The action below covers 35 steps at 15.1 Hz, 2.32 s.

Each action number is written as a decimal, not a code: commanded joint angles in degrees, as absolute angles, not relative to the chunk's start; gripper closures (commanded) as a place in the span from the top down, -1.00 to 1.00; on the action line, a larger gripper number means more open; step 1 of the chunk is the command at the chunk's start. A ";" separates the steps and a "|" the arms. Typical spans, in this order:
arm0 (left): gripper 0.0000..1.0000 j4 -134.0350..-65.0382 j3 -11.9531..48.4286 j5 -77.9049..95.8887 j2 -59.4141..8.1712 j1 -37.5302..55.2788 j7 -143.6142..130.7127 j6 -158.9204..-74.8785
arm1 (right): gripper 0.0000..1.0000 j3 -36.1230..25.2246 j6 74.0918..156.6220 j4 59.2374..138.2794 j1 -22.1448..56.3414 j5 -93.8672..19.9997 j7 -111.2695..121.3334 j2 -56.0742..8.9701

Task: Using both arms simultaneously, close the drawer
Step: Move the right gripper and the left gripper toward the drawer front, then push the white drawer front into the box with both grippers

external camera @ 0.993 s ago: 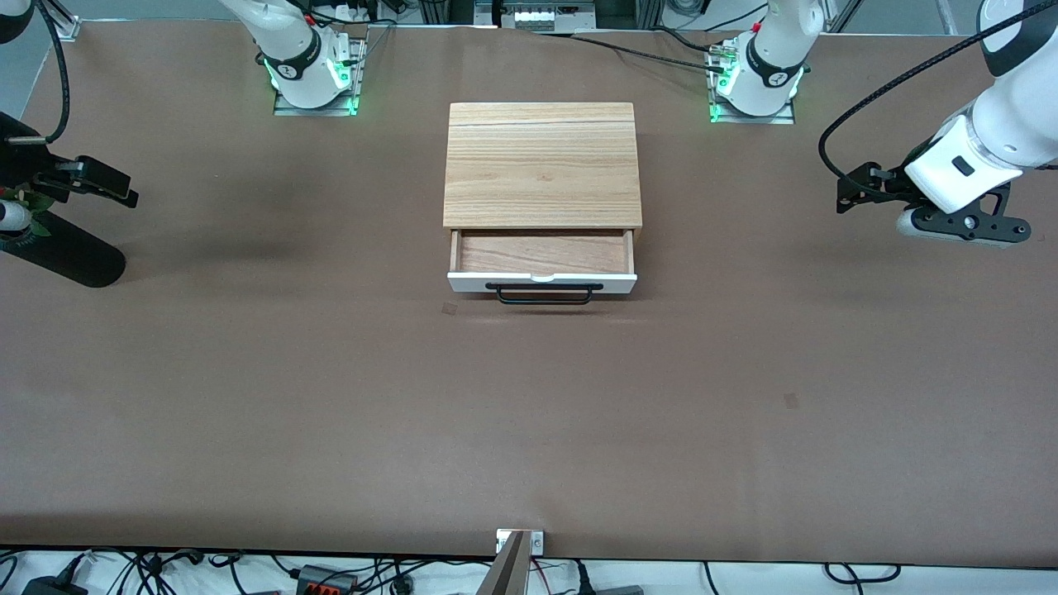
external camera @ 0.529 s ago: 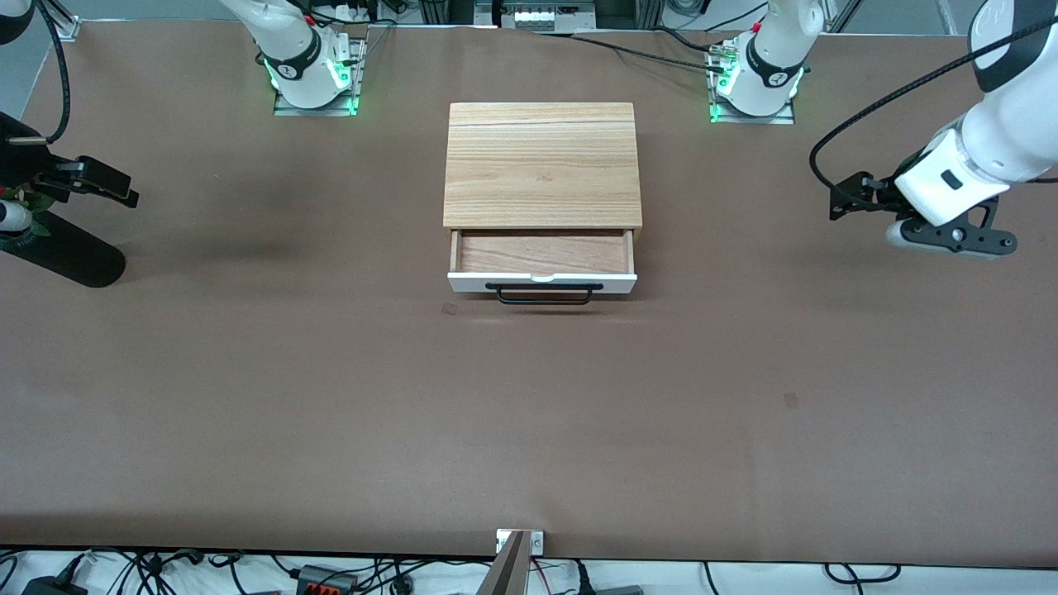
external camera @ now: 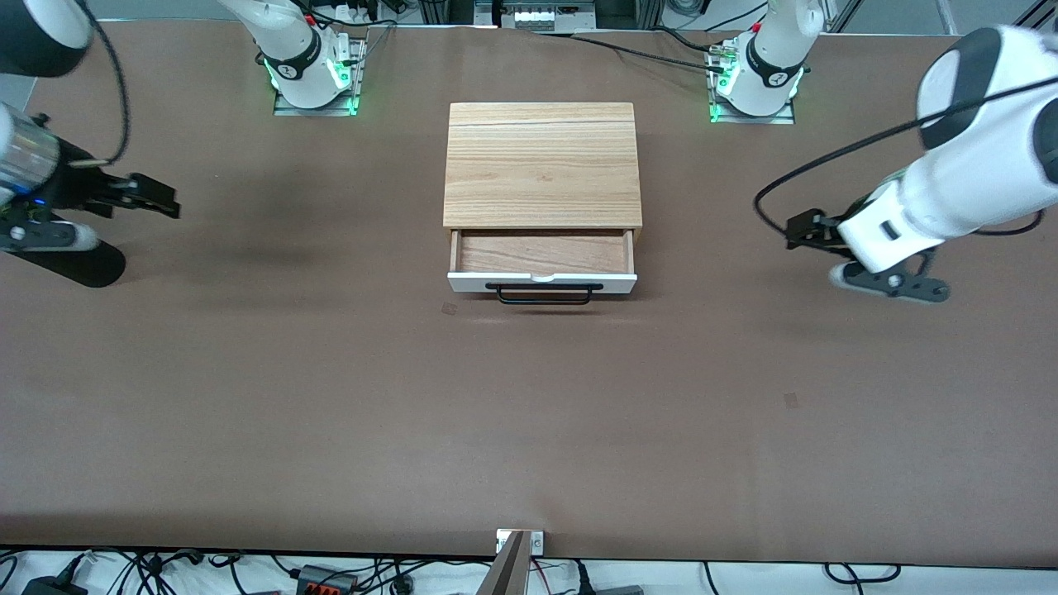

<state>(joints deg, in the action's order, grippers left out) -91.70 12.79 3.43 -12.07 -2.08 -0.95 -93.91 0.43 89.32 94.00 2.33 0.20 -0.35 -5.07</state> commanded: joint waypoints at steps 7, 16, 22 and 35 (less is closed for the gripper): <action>1.00 -79.72 12.66 10.02 -31.45 5.78 -3.60 -97.91 | 1.00 0.26 106.75 87.54 11.42 -11.04 -2.11 -23.45; 1.00 -79.63 12.66 18.81 -39.11 7.12 -2.99 -105.65 | 1.00 0.53 133.66 89.03 22.93 -23.82 -2.20 -33.22; 1.00 -80.33 12.74 18.81 -39.37 8.08 -2.90 -105.21 | 1.00 0.88 135.17 91.67 26.71 -29.88 -1.67 -32.78; 1.00 -80.60 12.83 18.90 -39.55 11.16 -2.81 -101.25 | 1.00 2.72 134.65 99.04 27.68 -29.97 -1.58 -28.57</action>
